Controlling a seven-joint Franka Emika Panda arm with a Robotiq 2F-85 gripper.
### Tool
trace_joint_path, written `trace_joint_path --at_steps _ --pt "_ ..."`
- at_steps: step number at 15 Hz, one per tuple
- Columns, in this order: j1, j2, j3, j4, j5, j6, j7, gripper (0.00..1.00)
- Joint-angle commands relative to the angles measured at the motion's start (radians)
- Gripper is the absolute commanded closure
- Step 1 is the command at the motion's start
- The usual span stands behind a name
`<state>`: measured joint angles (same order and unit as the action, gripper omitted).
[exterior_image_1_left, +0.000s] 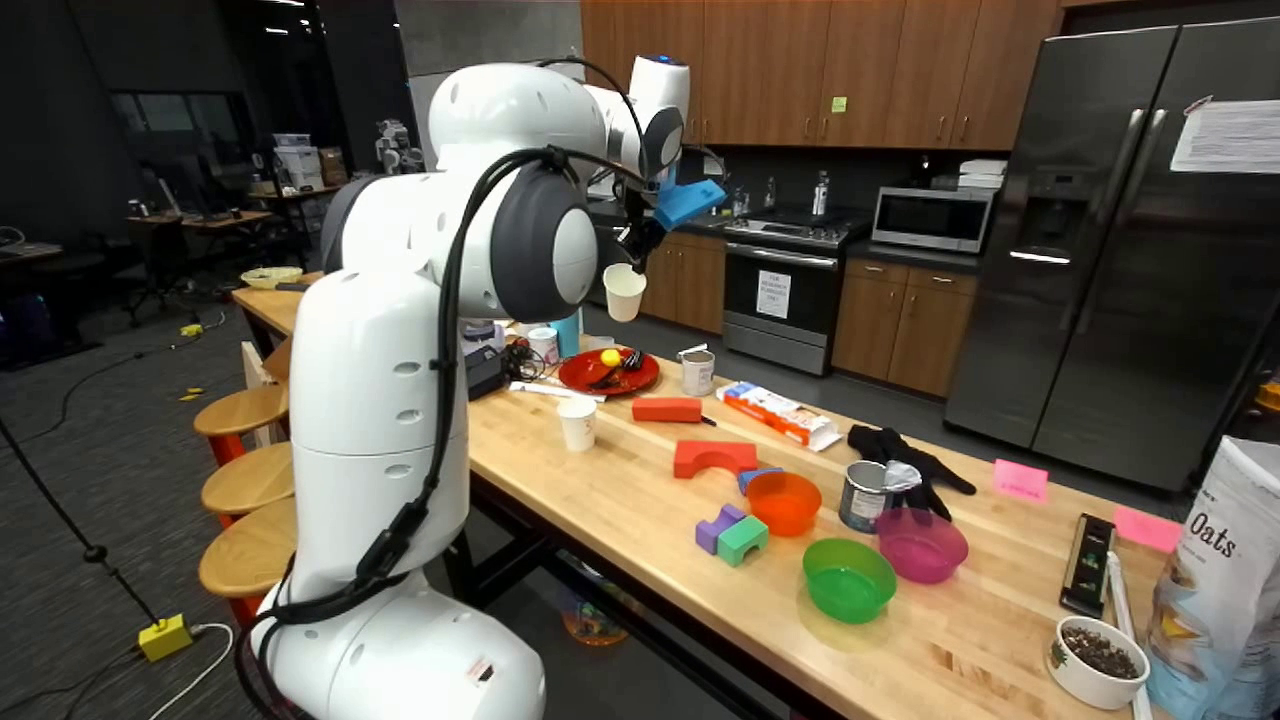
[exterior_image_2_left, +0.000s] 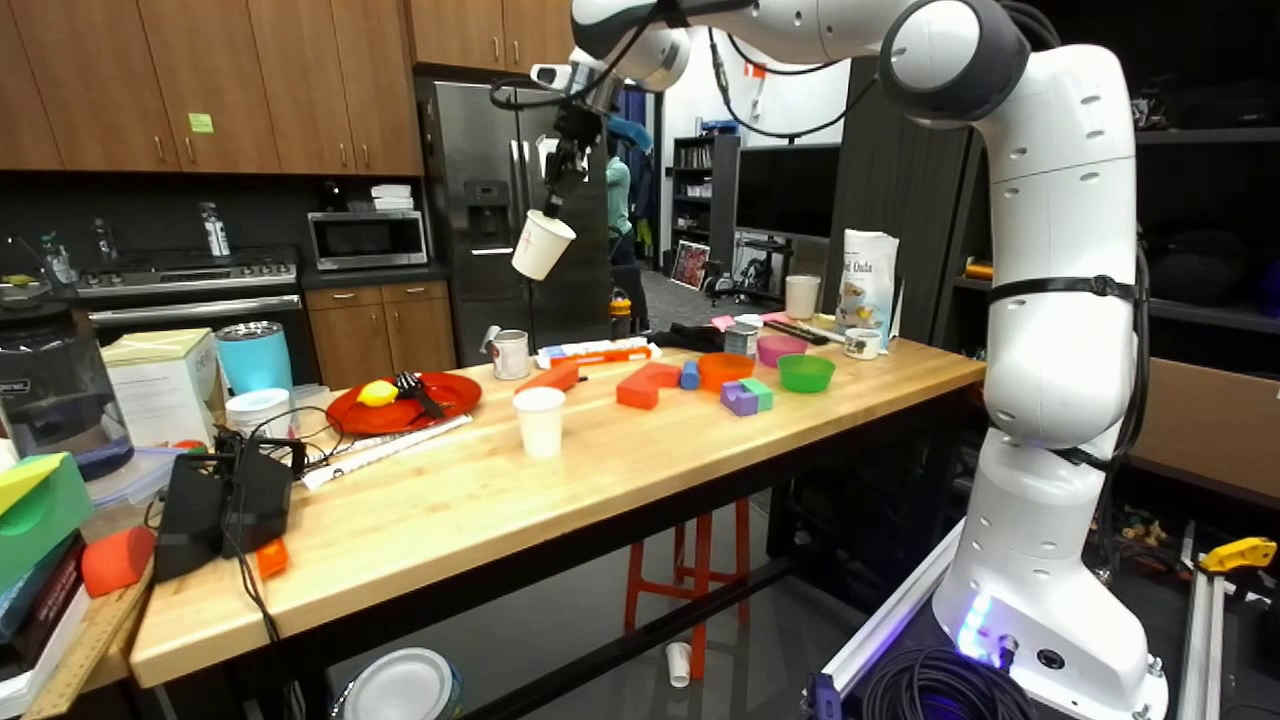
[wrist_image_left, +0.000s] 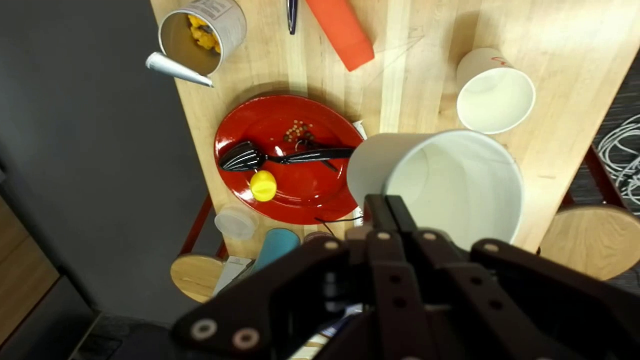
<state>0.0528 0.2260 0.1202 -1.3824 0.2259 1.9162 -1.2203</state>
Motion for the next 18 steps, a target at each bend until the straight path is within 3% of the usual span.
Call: trace_joint_path --at_steps 1,18 --pt "-0.005 -0.011 0.007 0.002 0.020 -0.044 -0.019 0.99" --pt "0.003 0.017 0.013 0.021 0.025 -0.094 -0.027 0.99"
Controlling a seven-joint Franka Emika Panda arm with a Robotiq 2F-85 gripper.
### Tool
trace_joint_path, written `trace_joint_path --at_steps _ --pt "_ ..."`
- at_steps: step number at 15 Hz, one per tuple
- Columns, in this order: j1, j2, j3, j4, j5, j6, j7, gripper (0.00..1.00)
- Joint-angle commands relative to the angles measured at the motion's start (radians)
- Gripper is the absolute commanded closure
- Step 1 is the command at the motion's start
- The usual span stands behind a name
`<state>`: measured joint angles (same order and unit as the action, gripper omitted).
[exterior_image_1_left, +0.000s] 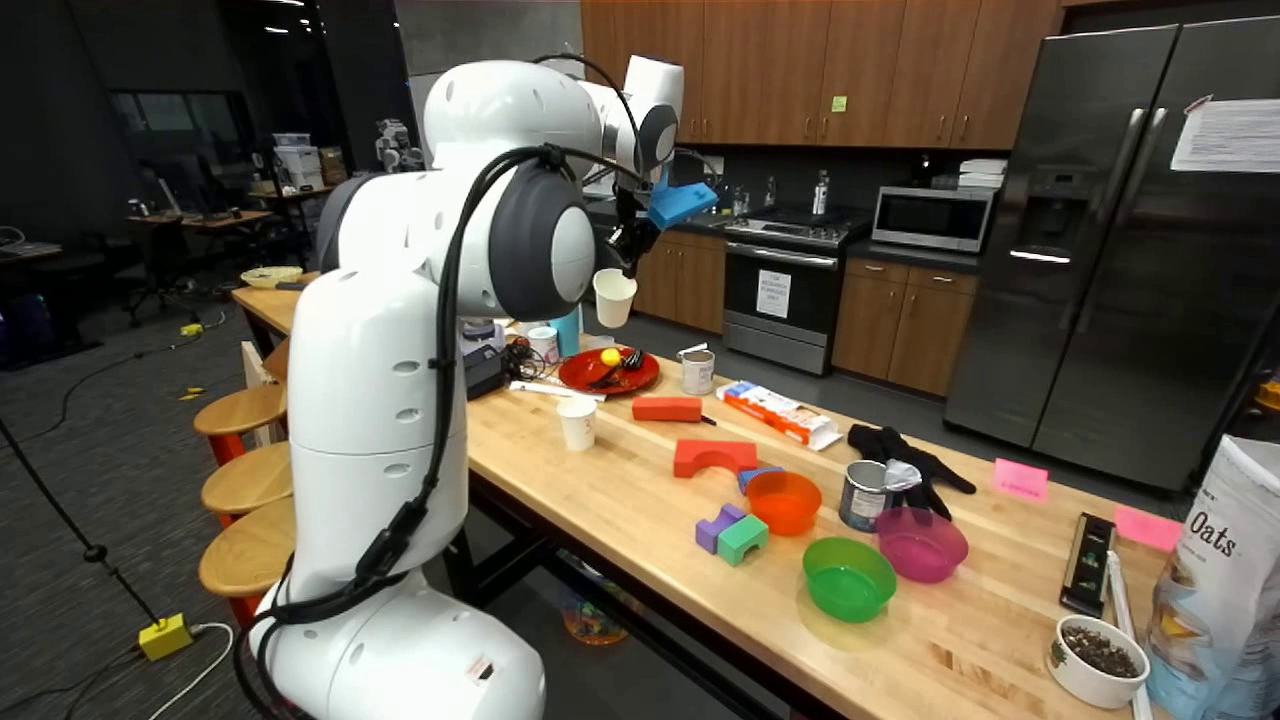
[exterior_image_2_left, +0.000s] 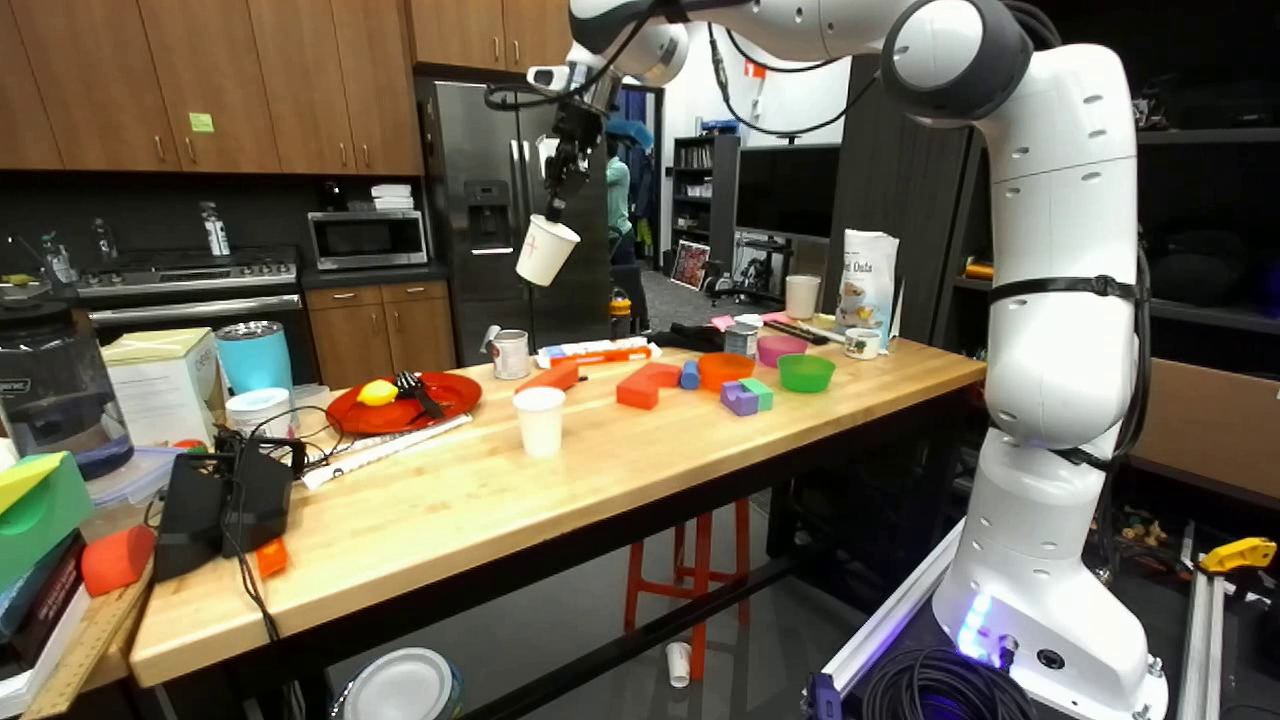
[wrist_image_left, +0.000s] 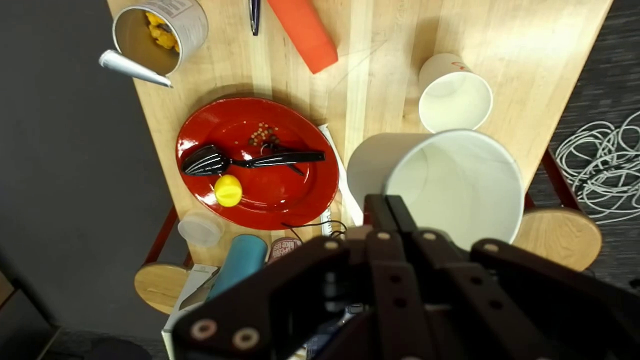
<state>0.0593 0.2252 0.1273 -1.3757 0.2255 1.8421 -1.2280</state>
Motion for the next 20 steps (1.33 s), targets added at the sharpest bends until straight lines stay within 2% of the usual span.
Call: trace_joint_path --at_steps 1,13,20 --pt "-0.003 0.030 0.011 0.017 0.039 -0.024 -0.025 0.99" --pt "-0.005 0.111 0.054 -0.001 0.141 -0.117 0.031 0.99" --pt "0.000 0.143 0.073 -0.006 0.197 -0.127 0.059 0.99"
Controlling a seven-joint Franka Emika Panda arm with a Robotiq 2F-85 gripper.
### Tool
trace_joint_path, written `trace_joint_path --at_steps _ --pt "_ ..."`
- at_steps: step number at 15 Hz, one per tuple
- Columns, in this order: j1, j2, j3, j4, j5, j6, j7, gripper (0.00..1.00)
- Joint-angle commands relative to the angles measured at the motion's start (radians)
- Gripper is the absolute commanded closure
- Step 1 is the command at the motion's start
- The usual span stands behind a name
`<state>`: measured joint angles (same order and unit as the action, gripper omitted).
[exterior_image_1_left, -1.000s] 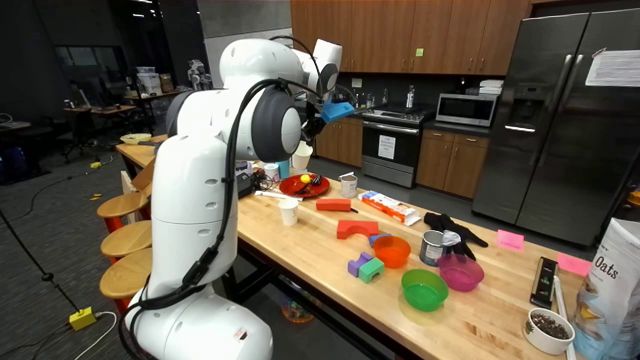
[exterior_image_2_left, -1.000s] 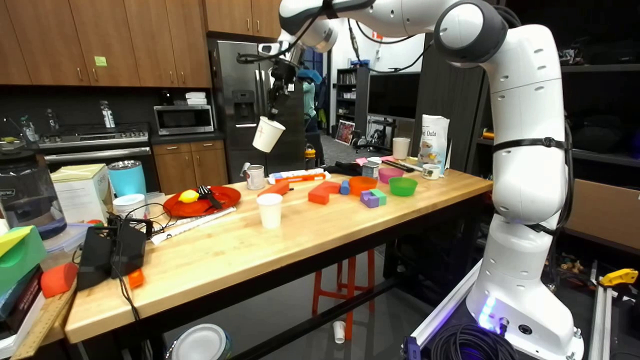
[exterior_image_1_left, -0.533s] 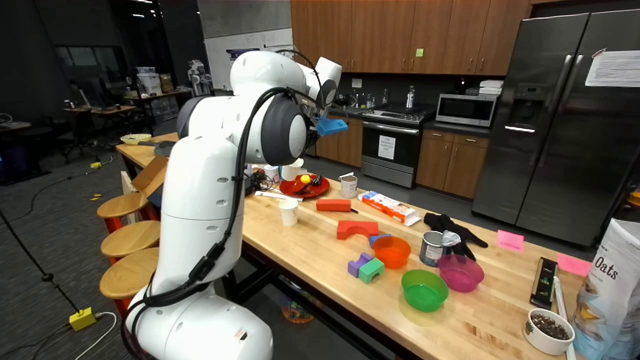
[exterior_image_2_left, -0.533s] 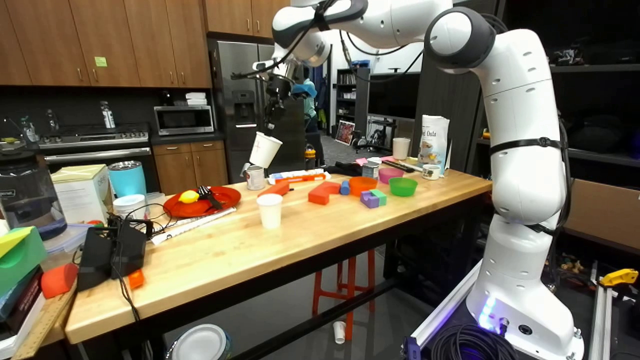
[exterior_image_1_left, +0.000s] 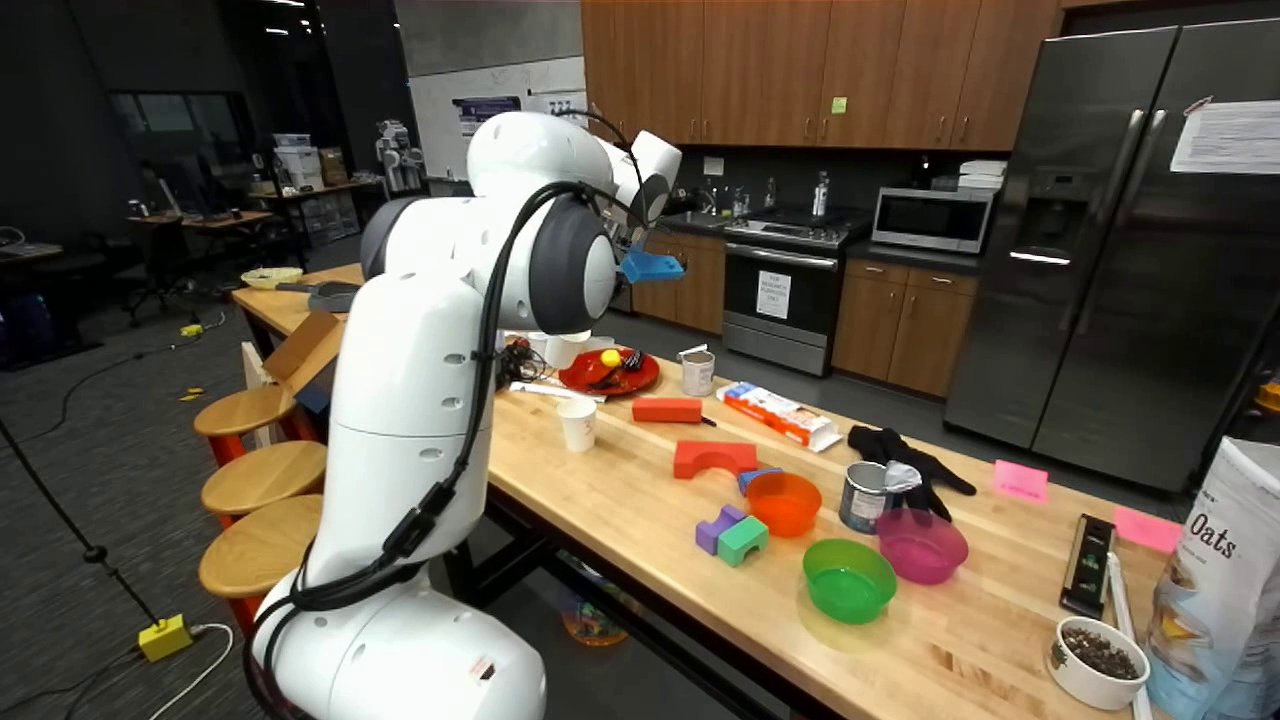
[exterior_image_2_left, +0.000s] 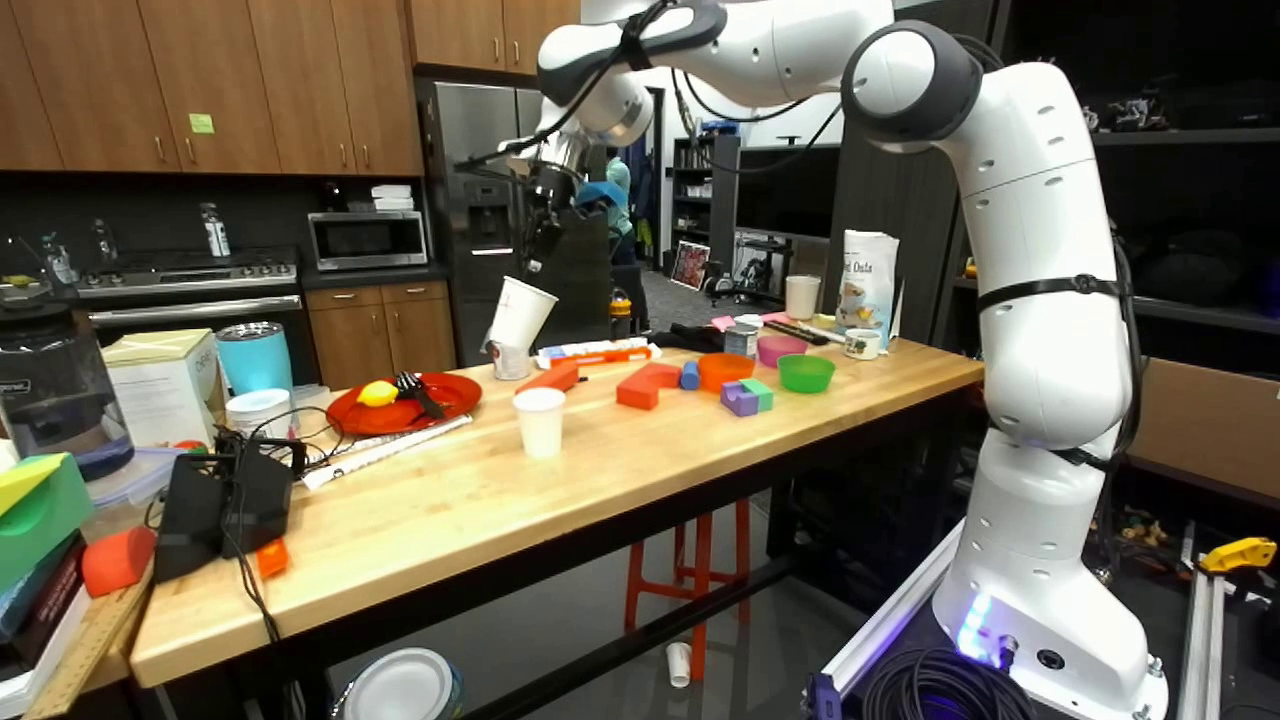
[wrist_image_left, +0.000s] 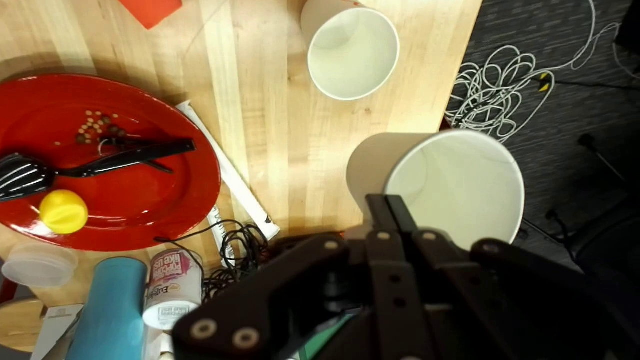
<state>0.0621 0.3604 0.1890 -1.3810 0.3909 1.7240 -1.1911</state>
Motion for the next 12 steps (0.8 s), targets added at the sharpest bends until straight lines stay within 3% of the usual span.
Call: trace_joint_path --at_steps 1,12 --pt "-0.002 0.009 0.013 -0.009 0.042 -0.004 0.030 0.99" --pt "-0.001 -0.041 0.010 -0.154 0.131 0.039 0.177 0.99"
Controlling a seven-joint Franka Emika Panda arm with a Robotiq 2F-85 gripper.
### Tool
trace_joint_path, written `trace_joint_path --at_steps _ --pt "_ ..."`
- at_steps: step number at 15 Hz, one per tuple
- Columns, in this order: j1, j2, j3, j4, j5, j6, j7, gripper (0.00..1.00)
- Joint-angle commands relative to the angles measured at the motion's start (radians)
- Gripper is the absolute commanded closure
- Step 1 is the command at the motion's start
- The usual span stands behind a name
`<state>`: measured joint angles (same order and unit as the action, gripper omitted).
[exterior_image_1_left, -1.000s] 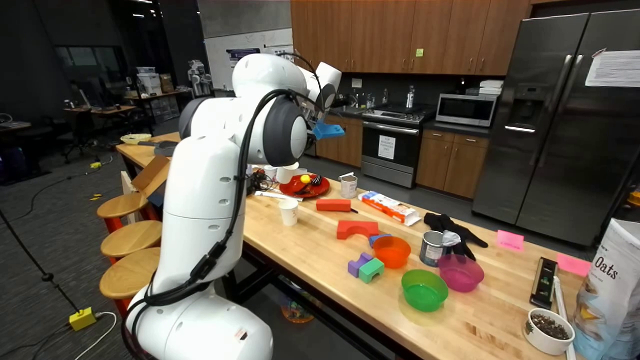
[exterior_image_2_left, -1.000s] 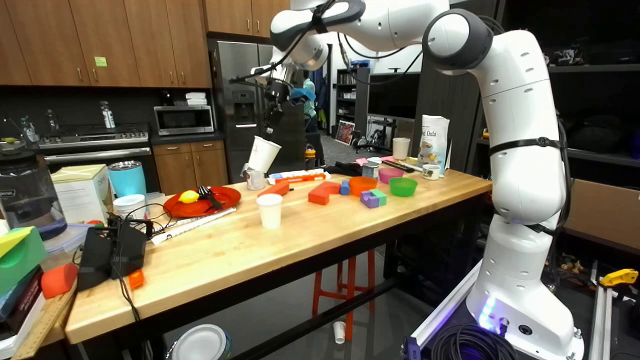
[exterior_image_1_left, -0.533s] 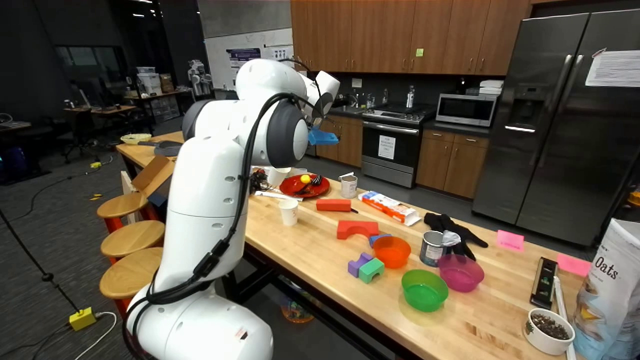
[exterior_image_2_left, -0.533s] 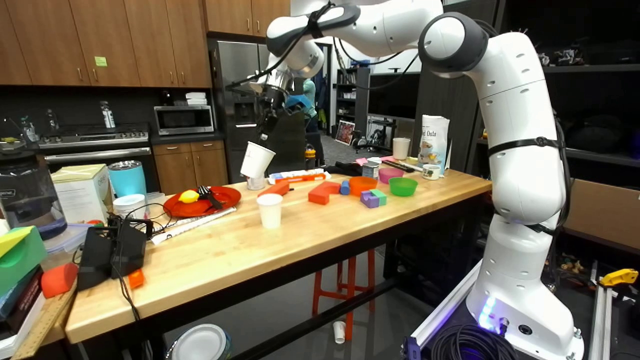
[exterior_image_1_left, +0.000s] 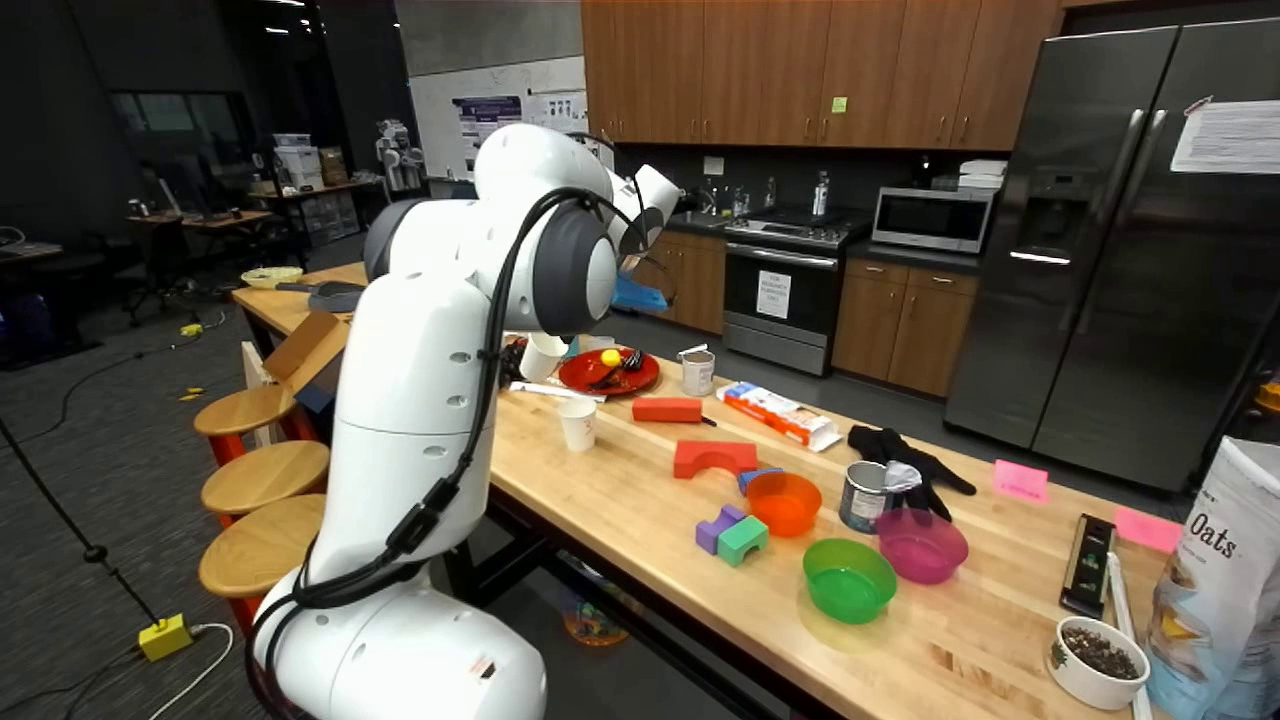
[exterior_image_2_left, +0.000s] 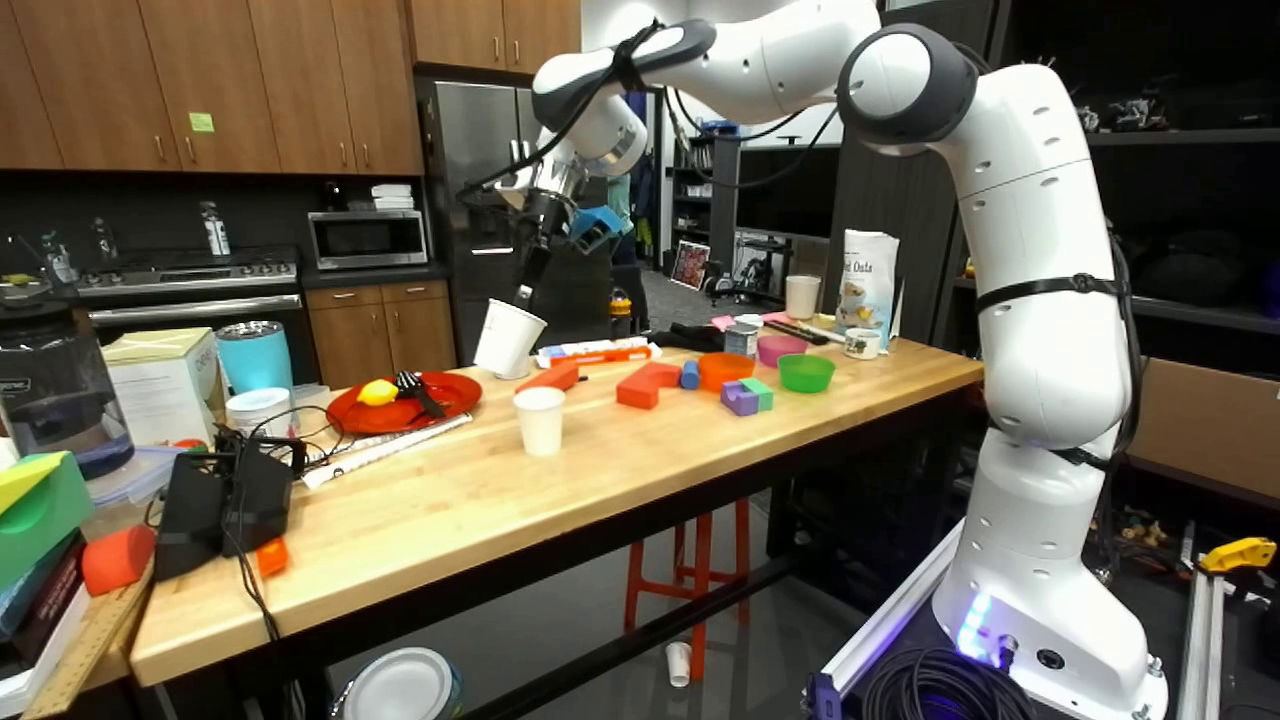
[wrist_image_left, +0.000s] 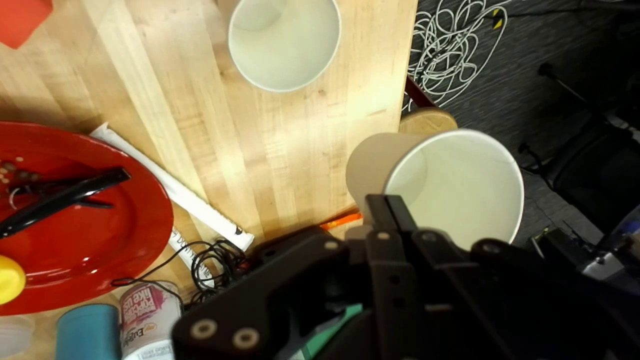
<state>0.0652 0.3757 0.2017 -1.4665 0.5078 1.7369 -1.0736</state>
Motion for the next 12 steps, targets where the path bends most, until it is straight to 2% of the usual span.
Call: trace_joint_path --at_steps 1,5,12 --pt "-0.003 -0.064 -0.006 -0.075 0.005 0.027 0.087 0.99" --pt "0.006 -0.074 -0.013 -0.046 -0.051 -0.014 0.196 0.99" --pt "0.009 -0.066 -0.016 0.028 -0.131 -0.187 0.399 0.99"
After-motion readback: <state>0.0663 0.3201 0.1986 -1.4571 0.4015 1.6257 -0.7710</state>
